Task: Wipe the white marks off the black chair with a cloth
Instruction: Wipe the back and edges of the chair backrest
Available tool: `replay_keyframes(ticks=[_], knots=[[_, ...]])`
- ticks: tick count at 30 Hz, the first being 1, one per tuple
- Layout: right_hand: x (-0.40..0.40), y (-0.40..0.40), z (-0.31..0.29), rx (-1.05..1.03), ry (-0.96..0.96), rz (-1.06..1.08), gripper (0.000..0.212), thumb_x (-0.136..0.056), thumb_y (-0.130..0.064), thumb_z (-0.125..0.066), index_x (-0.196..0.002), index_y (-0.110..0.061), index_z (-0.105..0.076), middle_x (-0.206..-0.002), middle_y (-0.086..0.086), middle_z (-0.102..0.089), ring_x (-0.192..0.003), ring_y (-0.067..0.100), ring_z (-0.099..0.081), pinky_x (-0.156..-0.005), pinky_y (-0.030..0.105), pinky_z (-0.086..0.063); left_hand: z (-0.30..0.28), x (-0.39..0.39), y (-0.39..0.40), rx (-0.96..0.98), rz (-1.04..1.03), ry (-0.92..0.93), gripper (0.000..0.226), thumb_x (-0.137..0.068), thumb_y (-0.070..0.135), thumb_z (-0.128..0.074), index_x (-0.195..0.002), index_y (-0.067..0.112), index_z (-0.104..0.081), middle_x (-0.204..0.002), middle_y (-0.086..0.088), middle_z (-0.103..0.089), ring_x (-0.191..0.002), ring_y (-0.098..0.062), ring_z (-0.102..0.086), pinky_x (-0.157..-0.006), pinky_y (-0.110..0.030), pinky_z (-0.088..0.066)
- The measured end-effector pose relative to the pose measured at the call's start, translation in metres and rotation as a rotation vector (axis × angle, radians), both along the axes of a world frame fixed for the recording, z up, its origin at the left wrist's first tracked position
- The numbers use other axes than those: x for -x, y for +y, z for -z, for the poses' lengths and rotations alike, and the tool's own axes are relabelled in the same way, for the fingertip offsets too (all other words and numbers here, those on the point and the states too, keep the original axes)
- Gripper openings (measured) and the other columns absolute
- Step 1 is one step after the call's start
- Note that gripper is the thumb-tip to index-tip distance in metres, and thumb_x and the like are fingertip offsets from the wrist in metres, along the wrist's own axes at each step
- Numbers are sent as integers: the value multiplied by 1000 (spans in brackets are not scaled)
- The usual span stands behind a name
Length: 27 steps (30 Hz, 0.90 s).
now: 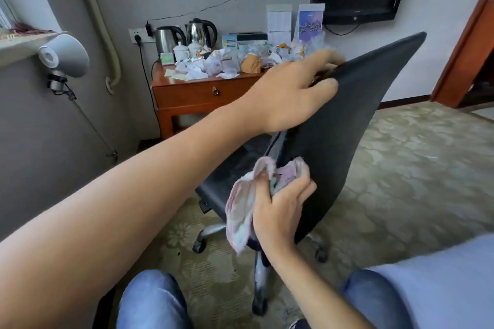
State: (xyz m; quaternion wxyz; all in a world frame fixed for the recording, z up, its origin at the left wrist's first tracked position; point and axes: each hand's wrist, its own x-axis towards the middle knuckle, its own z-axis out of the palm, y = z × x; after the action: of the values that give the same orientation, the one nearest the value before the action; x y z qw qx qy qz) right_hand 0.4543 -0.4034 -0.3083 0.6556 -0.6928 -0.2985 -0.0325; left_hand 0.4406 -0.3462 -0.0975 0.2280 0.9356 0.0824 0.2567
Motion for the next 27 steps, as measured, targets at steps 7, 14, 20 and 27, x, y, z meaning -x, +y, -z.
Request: replay_keyframes(ticks=[7,14,20,27], knots=[[-114,-38,10,105,54,145,54,-97,-15,-59,-147,-23,-38,-149,3,-46,-123,26,-55,-91,40,-50,137,19,73,41,-324,124,30,-97,24,-48,-118,20,-70,-108,-1,-76,-99,-24,-69,-88,-35,-51],[-200,-35,41,333,279,310,38,-97,-30,-59,-130,-13,-49,-123,13,-63,-106,36,-62,-83,42,-50,320,58,112,76,-522,716,56,-100,27,-52,-155,23,-44,-163,4,-43,-146,-20,-44,-115,-33,-39],[-200,-19,131,654,503,74,31,-86,-25,-72,-108,-10,-56,-100,9,-67,-82,23,-63,-66,28,-45,382,39,149,0,-548,894,70,-106,50,-41,-166,27,-15,-175,1,-6,-161,-26,-7,-128,-49,-16],[-193,41,216,761,547,-57,31,-79,-48,-76,-91,-26,-56,-84,-6,-67,-77,14,-66,-76,33,-55,426,11,180,5,-527,895,89,-87,73,-4,-166,35,-14,-176,4,-2,-162,-26,-2,-129,-50,-12]])
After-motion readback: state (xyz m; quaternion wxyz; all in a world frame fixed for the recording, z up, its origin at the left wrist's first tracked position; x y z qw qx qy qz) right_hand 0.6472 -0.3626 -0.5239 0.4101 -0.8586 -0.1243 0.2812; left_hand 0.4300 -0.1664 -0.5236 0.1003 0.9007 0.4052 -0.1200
